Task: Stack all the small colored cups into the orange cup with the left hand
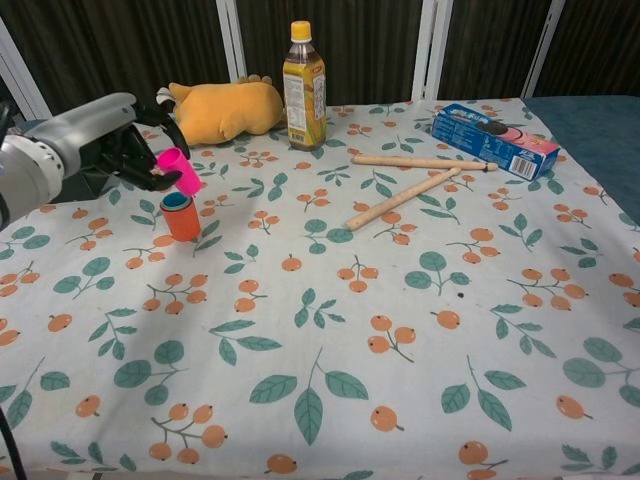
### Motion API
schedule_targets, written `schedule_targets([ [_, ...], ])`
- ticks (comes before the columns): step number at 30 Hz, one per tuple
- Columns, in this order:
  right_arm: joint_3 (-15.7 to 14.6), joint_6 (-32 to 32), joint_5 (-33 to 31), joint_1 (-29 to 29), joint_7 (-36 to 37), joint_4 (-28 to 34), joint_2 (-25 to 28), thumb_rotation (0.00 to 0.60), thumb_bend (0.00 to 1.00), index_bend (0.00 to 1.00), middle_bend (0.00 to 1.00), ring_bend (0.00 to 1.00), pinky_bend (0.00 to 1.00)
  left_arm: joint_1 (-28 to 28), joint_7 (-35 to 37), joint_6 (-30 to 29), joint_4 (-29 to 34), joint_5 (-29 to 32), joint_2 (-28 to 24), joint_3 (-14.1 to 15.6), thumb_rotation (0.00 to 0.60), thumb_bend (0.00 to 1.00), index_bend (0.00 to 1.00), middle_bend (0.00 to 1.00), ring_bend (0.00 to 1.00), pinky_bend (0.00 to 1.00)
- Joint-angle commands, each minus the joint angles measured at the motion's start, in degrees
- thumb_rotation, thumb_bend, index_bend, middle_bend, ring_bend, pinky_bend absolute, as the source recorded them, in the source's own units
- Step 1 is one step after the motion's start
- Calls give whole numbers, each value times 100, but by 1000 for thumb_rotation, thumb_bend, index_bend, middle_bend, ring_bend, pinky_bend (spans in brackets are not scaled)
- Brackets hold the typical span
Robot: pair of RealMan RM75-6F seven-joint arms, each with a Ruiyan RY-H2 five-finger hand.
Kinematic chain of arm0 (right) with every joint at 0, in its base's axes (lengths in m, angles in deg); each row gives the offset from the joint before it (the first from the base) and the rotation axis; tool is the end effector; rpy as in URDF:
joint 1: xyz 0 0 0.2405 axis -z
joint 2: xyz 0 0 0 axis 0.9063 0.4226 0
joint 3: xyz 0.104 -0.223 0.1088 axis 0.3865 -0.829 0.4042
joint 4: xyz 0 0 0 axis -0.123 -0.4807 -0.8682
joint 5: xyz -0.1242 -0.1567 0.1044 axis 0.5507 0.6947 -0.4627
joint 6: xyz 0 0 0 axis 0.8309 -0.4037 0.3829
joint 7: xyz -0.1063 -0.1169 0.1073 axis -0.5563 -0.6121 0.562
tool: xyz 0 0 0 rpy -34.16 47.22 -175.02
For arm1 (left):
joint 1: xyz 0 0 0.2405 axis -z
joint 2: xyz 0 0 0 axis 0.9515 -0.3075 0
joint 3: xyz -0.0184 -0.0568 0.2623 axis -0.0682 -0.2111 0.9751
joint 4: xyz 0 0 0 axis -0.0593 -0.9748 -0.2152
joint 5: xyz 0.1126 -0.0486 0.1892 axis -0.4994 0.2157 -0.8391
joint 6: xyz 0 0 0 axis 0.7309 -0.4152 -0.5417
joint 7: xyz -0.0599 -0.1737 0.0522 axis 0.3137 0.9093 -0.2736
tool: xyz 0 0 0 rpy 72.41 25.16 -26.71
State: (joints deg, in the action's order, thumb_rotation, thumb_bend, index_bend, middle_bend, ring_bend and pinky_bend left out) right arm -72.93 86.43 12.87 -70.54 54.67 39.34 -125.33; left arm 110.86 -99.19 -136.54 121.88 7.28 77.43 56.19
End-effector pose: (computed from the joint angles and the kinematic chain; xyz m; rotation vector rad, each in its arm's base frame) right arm -0.3272 -0.2142 0.1386 1.5401 -0.9820 0.7986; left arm -0.1483 0.4191 -0.0077 -1.4833 -1.1802 -1.1034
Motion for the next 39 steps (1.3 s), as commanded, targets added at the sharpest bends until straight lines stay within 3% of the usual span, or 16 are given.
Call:
schedule_targets([
  [1,8,10,-13,7,21,4,13,600,140,0,0,0,0,190,-91,19,-333,185,236,-84,600,365,572,1000,1000,1000],
  [10,33,5,-57,7,39,8,31,600,140,0,0,0,0,309,-106,112,-803,322,402,-22,600,366,573,1000,1000,1000],
  [28,50,20,-85,23,38,27,43,600,140,0,0,0,0,287,83,321,-1069,316,280,130,600,363,562,1000,1000,1000],
  [31,47,22,-80,26,34,32,38,600,140,0,0,0,0,281,36,375,-1053,344,249,191,600,366,462,1000,1000,1000],
  [37,41,26,-64,29,22,27,27,600,140,0,0,0,0,240,20,380,-893,342,160,263,600,367,79,1000,1000,1000],
  [39,38,30,-58,32,14,27,25,600,140,0,0,0,0,195,115,289,-811,231,130,268,600,369,5,1000,1000,1000],
])
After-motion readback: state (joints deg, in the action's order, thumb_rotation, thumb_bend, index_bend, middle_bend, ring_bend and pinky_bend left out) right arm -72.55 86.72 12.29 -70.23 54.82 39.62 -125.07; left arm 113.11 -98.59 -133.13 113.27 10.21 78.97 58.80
